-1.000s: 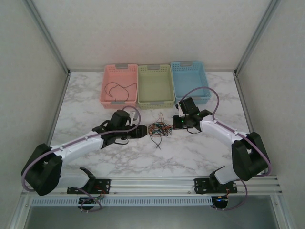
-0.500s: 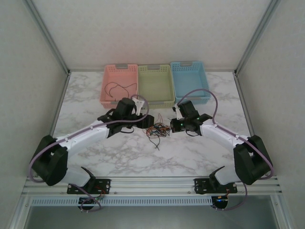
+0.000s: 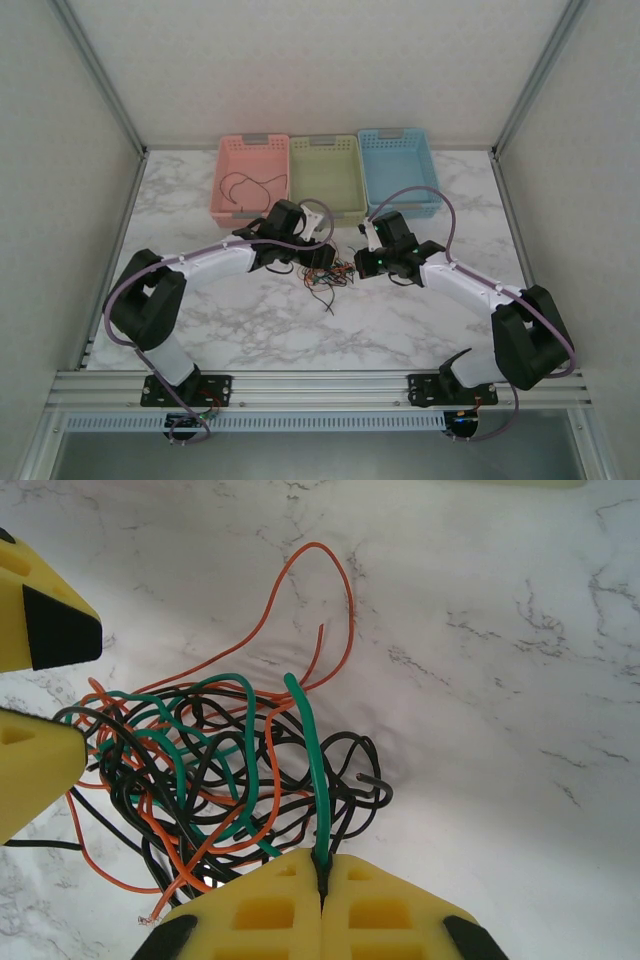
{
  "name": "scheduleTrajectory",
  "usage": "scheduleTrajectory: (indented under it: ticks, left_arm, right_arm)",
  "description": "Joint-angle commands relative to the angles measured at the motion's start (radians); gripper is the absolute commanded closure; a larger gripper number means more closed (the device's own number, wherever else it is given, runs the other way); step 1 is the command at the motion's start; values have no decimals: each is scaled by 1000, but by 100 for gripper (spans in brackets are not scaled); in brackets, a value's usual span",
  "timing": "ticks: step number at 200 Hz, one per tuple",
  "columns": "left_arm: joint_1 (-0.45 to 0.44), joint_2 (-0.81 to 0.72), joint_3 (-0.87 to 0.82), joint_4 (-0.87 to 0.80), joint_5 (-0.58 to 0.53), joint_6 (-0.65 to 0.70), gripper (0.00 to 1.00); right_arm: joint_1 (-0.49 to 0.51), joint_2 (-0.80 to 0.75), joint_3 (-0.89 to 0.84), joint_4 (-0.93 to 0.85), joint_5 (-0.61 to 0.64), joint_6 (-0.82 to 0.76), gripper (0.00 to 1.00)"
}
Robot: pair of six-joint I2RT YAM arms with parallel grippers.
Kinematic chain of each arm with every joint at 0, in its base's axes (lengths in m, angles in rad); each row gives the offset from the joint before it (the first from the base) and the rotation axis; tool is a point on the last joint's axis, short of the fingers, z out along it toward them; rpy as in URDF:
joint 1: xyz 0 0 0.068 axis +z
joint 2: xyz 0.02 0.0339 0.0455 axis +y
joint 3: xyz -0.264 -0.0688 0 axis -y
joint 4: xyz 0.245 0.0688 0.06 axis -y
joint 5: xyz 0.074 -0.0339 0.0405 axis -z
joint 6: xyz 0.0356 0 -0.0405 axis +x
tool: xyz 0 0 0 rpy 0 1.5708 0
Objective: Untangle the cables
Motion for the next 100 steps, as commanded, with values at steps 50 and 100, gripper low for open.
scheduleTrajectory:
  ticks: [50,100]
  left_arm:
    - [4,67,9,8,63,19,43]
    - [4,68,0,9,60,21,46]
  right_arm:
    - [10,-13,-7,-6,6,-13,100]
    - [10,-14,-9,-8,16,-14,100]
